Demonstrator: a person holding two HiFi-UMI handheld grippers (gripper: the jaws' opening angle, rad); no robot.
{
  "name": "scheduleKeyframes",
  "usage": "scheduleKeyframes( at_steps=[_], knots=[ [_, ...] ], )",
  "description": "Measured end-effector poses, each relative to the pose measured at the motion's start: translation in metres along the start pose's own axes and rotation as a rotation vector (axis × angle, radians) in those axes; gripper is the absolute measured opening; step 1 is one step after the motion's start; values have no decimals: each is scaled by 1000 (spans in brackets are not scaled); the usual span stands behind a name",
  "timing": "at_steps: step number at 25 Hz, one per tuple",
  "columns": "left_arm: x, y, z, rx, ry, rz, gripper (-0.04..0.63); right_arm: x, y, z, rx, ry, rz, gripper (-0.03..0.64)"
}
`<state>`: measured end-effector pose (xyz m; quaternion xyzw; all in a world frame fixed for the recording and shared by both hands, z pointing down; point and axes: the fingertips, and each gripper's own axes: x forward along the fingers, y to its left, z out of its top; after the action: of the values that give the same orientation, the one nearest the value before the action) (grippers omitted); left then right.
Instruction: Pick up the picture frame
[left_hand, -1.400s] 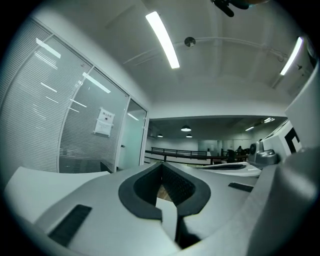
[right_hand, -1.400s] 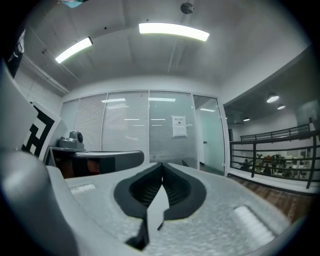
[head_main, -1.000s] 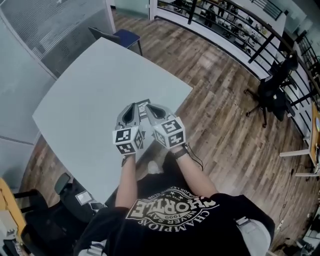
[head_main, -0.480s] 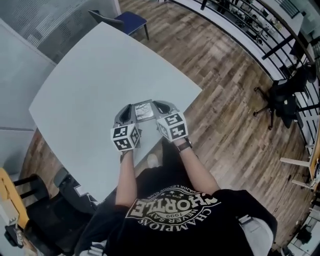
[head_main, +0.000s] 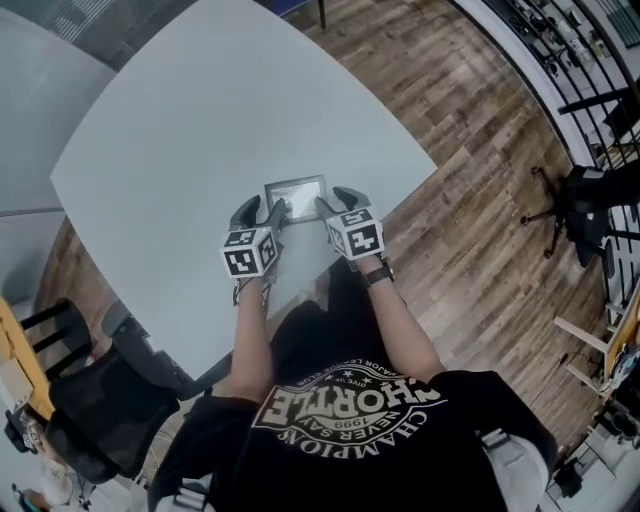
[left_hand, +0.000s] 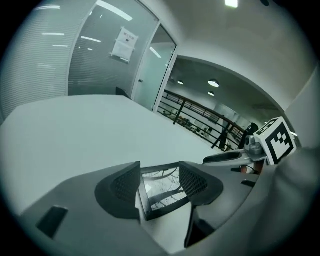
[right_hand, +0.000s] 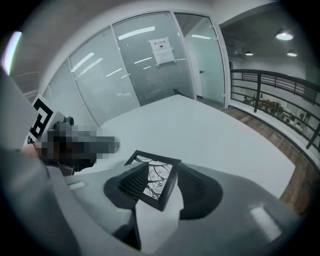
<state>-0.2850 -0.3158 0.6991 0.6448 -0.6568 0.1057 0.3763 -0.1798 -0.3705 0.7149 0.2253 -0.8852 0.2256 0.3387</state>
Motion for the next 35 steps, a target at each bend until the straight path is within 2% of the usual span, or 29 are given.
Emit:
scheduleKeyframes(
  at_steps=[1,3,7,11,12,16,19,22,27,35],
  knots=[
    [5,4,-8,-10,26,1,231,6,-3,-5,14,9,-4,181],
    [12,14,-21,-21,53,21,235,16,-6,-15,40,21,-9,181],
    [22,37,-37,-67,63,90,233,35,-8,-26,89,37,6,169],
    [33,43,-53,-100,132,99,208,47,-8,-35,122,66,9,154],
    [36,43,-56,-106,146,101,194,49,-9,-36,126,71,2,131],
    [41,43,-67,-139,182,122,139,53,-11,-43,134,89,-15,127],
    [41,42,-71,-170,176,133,109,52,-12,-46,157,81,-12,89],
    [40,43,-68,-183,169,140,79,50,-14,-46,188,78,-22,79],
    [30,40,-62,-191,155,149,69,41,-12,-43,198,65,-54,69],
    [-8,30,-23,-147,23,124,67,5,12,4,151,-85,-75,67]
  ],
)
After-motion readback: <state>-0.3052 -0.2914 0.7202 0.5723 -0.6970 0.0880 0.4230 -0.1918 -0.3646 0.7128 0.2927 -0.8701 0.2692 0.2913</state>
